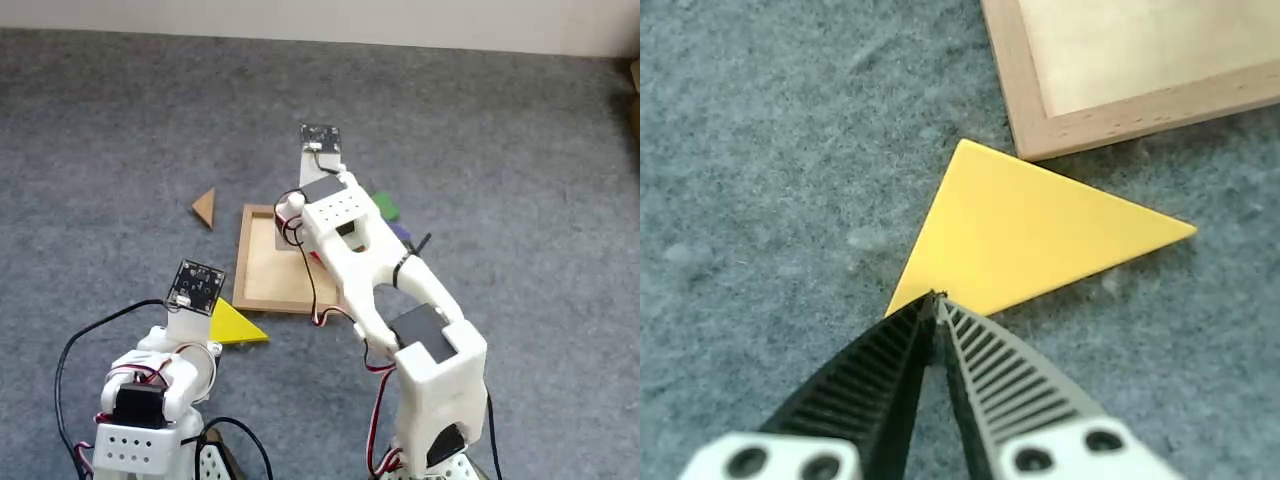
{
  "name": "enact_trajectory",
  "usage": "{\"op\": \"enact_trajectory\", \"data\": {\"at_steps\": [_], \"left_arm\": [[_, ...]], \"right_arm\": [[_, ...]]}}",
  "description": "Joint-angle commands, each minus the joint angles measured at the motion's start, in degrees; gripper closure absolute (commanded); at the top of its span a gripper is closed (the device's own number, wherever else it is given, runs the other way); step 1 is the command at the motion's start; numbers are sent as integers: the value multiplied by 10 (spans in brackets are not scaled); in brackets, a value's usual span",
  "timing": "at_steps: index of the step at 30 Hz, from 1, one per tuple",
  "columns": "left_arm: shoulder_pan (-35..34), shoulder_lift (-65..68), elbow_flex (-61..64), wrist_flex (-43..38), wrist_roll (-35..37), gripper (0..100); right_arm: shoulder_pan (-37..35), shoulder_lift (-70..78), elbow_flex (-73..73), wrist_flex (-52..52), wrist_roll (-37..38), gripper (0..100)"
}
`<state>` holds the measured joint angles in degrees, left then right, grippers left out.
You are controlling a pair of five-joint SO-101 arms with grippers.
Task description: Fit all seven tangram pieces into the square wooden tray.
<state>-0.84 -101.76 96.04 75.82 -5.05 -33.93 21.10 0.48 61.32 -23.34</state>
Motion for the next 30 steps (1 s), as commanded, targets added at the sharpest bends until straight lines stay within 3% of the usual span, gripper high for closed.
{"op": "enact_trajectory", "data": {"at_steps": [1,4,10,17,22,24,27,30], "left_arm": [[-6,-29,12,2,-5,994],[-6,-29,12,2,-5,994],[-6,-29,12,2,-5,994],[-6,-29,12,2,-5,994],[-6,-29,12,2,-5,994],[-6,-29,12,2,-5,994],[-6,-29,12,2,-5,994],[-6,-29,12,2,-5,994]], "right_arm": [[-7,-14,-34,10,-22,770],[-7,-14,-34,10,-30,744],[-16,-15,-37,53,-30,580],[-10,-15,-165,205,-16,580],[20,-15,-256,289,84,683],[38,-15,-275,292,130,733],[59,-11,-255,290,257,848],[67,-10,-209,254,307,953]]}}
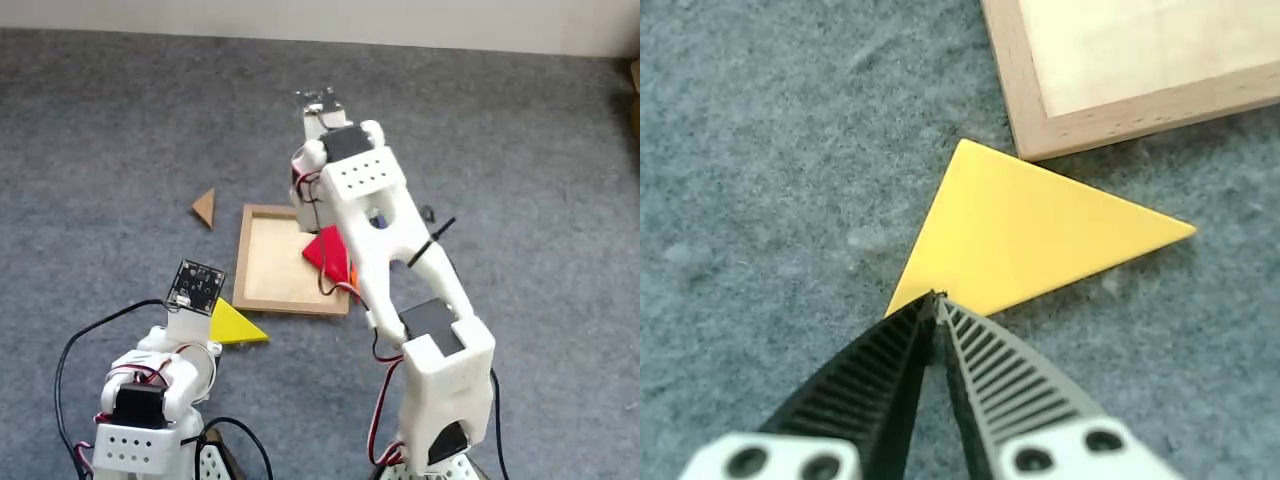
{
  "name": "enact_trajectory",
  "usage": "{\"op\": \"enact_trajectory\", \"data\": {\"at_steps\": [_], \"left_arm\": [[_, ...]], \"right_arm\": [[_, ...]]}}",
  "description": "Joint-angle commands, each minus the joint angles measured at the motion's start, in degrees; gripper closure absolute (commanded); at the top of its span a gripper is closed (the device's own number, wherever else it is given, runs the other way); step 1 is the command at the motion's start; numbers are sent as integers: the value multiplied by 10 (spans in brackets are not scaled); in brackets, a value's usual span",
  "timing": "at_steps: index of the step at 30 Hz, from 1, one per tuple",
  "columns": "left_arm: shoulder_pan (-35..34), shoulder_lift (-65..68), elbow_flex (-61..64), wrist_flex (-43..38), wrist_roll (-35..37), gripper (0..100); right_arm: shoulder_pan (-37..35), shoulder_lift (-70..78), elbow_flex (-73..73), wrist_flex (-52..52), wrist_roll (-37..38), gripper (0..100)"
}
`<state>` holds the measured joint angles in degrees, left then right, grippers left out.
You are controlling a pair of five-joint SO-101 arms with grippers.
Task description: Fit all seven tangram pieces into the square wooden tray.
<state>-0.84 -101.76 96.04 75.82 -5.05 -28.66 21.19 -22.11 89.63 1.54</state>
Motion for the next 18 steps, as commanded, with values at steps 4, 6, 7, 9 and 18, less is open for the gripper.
{"op": "enact_trajectory", "data": {"at_steps": [4,6,7,9,18], "left_arm": [[-6,-29,12,2,-5,994],[-6,-29,12,2,-5,994],[-6,-29,12,2,-5,994],[-6,-29,12,2,-5,994],[-6,-29,12,2,-5,994]], "right_arm": [[28,-3,95,-106,61,980],[28,7,128,-138,61,980],[28,14,140,-147,61,980],[27,28,155,-153,61,980],[-15,79,156,-152,60,980]]}}
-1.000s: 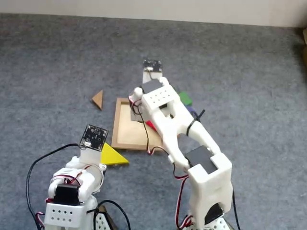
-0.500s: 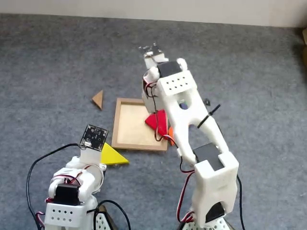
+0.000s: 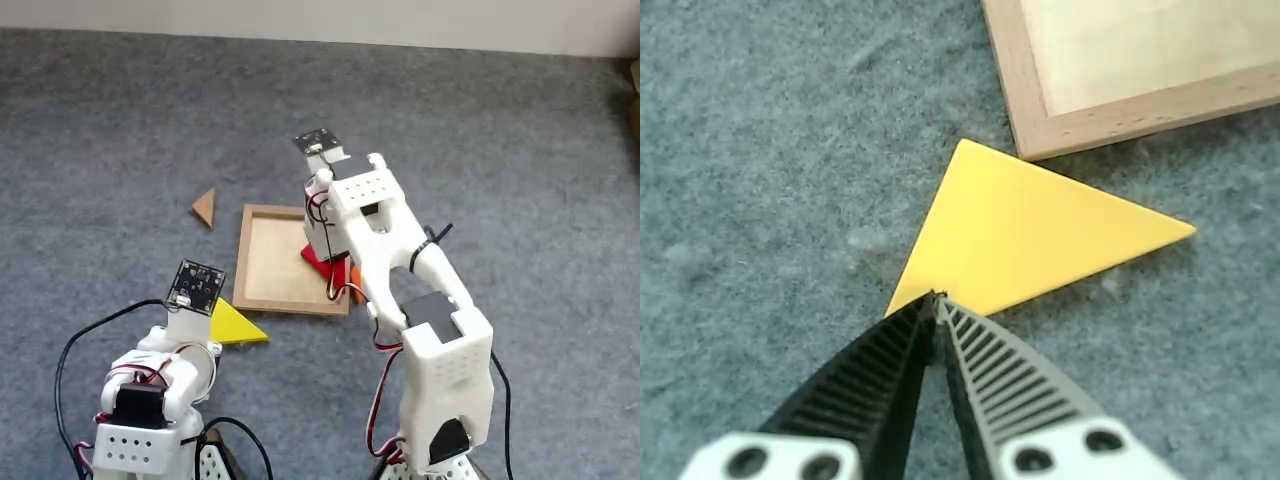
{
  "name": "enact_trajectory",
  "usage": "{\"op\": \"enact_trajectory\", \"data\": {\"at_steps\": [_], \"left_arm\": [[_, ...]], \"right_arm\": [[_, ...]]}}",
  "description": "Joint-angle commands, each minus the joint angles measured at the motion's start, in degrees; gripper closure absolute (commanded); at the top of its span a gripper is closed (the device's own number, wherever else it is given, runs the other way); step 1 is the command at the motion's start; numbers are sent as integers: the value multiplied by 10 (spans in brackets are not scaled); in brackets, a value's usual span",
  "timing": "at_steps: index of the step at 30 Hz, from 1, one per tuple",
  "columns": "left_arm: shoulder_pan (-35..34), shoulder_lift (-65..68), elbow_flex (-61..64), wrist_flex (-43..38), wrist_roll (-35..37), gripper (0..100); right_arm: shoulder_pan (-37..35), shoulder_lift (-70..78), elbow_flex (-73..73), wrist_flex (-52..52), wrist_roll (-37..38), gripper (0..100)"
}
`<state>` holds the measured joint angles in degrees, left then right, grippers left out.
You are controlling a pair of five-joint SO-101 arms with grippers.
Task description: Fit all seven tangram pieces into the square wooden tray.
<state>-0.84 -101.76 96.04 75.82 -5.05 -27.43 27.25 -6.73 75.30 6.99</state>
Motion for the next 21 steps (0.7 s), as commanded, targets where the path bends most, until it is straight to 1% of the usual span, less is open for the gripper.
{"op": "enact_trajectory", "data": {"at_steps": [1,8,13,16,19,21], "left_arm": [[-6,-29,12,2,-5,994],[-6,-29,12,2,-5,994],[-6,-29,12,2,-5,994],[-6,-29,12,2,-5,994],[-6,-29,12,2,-5,994],[-6,-29,12,2,-5,994]], "right_arm": [[-34,18,4,-8,4,980],[-32,18,6,-4,5,980],[-17,18,2,76,6,980],[-6,18,2,92,8,980],[4,18,2,94,41,981],[10,17,1,94,48,981]]}}
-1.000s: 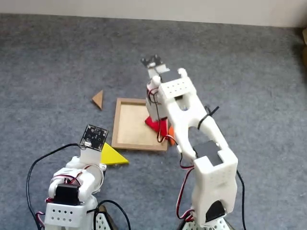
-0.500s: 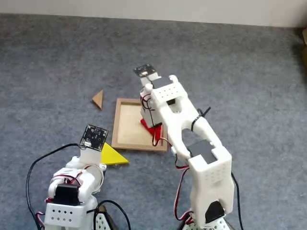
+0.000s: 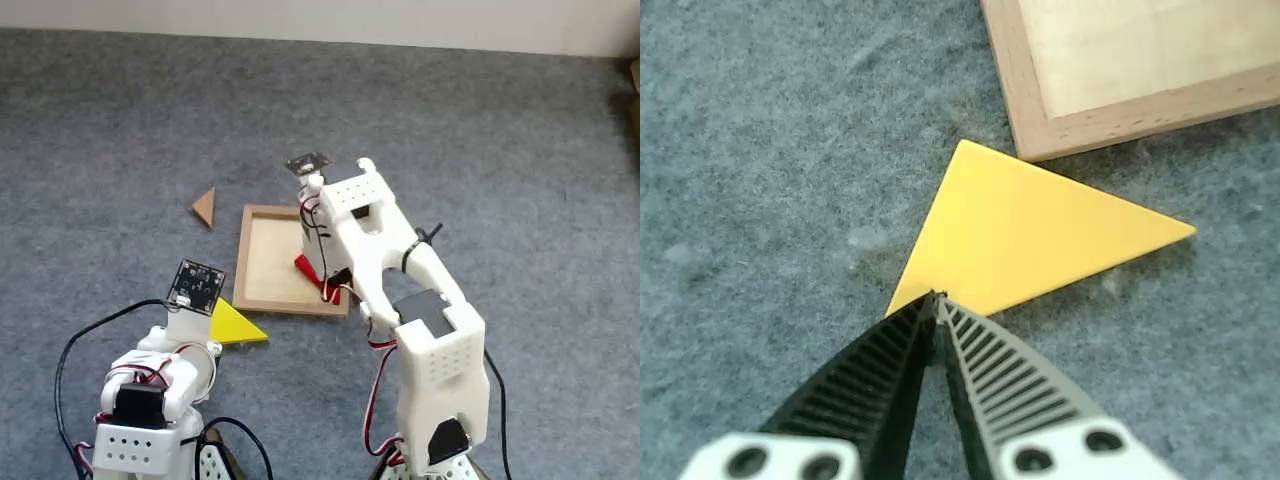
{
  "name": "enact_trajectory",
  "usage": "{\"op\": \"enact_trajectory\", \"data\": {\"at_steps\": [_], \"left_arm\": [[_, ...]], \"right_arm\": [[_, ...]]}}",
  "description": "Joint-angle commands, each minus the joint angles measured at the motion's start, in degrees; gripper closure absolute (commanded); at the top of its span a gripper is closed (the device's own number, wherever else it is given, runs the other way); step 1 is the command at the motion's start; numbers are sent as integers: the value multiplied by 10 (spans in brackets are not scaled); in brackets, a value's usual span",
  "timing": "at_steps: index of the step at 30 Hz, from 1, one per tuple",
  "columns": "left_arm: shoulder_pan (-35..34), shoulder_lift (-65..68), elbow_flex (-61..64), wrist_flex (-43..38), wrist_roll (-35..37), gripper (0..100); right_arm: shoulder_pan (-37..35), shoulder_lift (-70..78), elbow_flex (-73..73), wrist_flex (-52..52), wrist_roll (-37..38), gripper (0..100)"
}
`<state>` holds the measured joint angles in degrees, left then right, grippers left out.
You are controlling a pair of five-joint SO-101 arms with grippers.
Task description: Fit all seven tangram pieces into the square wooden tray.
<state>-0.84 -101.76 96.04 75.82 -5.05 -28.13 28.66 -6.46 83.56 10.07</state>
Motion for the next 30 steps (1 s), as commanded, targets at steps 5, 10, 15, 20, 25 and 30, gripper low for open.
{"op": "enact_trajectory", "data": {"at_steps": [5,10,15,20,25,30], "left_arm": [[-6,-29,12,2,-5,994],[-6,-29,12,2,-5,994],[-6,-29,12,2,-5,994],[-6,-29,12,2,-5,994],[-6,-29,12,2,-5,994],[-6,-29,12,2,-5,994]], "right_arm": [[25,1,-22,35,19,981],[22,1,-97,127,19,981],[22,-1,-171,173,17,981],[12,-88,-130,173,17,981],[7,-245,-24,171,17,981],[31,-380,114,135,17,981]]}}
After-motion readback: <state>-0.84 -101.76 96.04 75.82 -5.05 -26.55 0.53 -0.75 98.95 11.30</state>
